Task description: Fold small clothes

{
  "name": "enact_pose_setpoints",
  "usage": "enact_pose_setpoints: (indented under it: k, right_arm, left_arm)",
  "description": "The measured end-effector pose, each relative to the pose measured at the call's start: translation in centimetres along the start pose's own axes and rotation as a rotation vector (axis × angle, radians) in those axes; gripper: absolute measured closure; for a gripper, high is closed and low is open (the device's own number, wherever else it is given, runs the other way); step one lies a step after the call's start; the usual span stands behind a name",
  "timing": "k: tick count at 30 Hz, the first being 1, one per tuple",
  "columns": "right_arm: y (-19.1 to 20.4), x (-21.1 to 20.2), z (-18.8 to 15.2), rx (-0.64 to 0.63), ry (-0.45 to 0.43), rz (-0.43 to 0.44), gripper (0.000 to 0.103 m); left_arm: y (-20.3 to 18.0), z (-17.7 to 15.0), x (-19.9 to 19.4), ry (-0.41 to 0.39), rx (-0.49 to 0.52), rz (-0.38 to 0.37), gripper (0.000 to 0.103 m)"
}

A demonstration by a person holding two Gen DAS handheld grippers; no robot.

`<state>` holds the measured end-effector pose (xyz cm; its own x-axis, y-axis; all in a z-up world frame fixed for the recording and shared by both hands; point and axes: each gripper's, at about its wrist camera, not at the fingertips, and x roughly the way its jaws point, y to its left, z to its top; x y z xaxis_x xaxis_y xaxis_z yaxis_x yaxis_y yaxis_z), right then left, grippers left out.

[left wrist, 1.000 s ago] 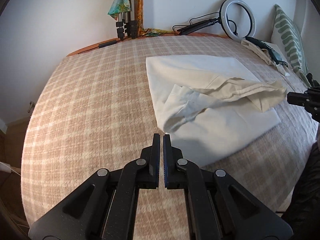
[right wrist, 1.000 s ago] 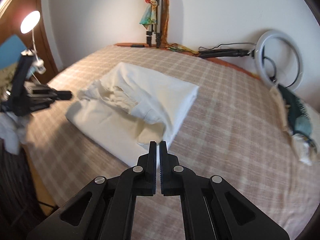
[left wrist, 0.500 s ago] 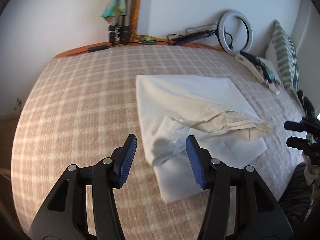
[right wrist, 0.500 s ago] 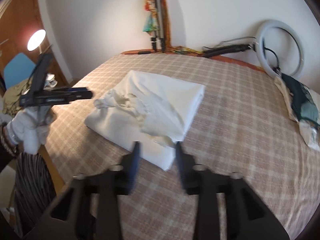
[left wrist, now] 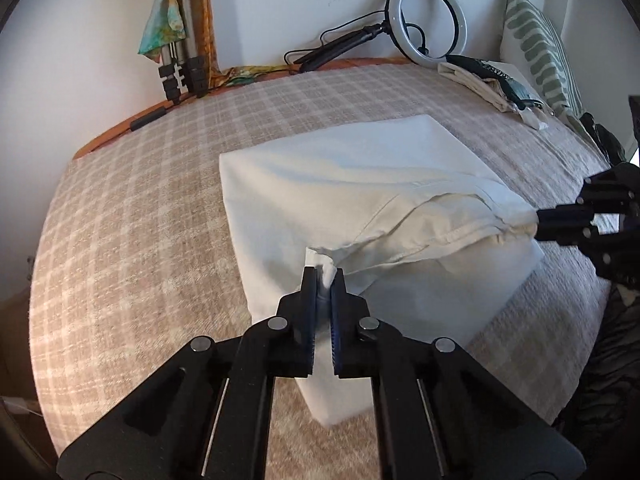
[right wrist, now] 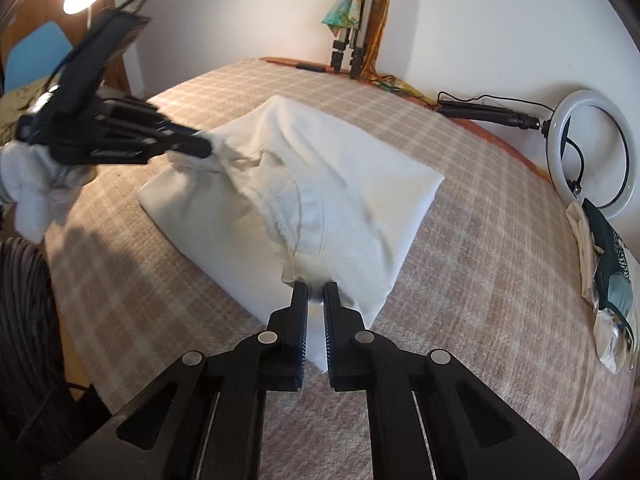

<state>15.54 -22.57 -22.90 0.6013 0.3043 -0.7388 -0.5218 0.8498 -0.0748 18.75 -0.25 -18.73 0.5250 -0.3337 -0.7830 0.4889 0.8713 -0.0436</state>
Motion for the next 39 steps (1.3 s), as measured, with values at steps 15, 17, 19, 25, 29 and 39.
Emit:
enact_pose_setpoints:
  k: [15,17,19,25,29,39]
  right_arm:
    - [-1.0,-3.7,-3.5,0.051,0.022,0.084,0.069]
    - [-3.0,-4.7,-3.7,0.182,-0.027,0.142,0.058]
    - [-5.1,-4.4,-3.9,0.343,-0.024,0.206,0.058]
    - [-7.8,-1.1,-4.7,0.632,0.021,0.339,0.066]
    - [-7.0,0.9,-4.4,0.619,0.064,0.337,0.1]
    - [-7.9,-1.8,-5.3,0.734,-0.044,0.553,0.103]
  left_arm:
    - [0.5,-5.9,-5.4,-0.009,-0.105,-0.038,0.053]
    - [2.5,-6.0,-5.7,-0.011,-0.232,-0.082,0.053]
    - [4.3,-6.0,-5.1,0.006,-0.363,-0.14,0.053]
    - [4.5,-5.8,-2.2,0.081,-0.448,-0.179,0.081]
    - [3.9,-5.4,-1.3,0.086,-0.443,-0.191,0.095]
    - [5.4,-6.0,-2.7,0.096,-0.502,-0.276,0.098]
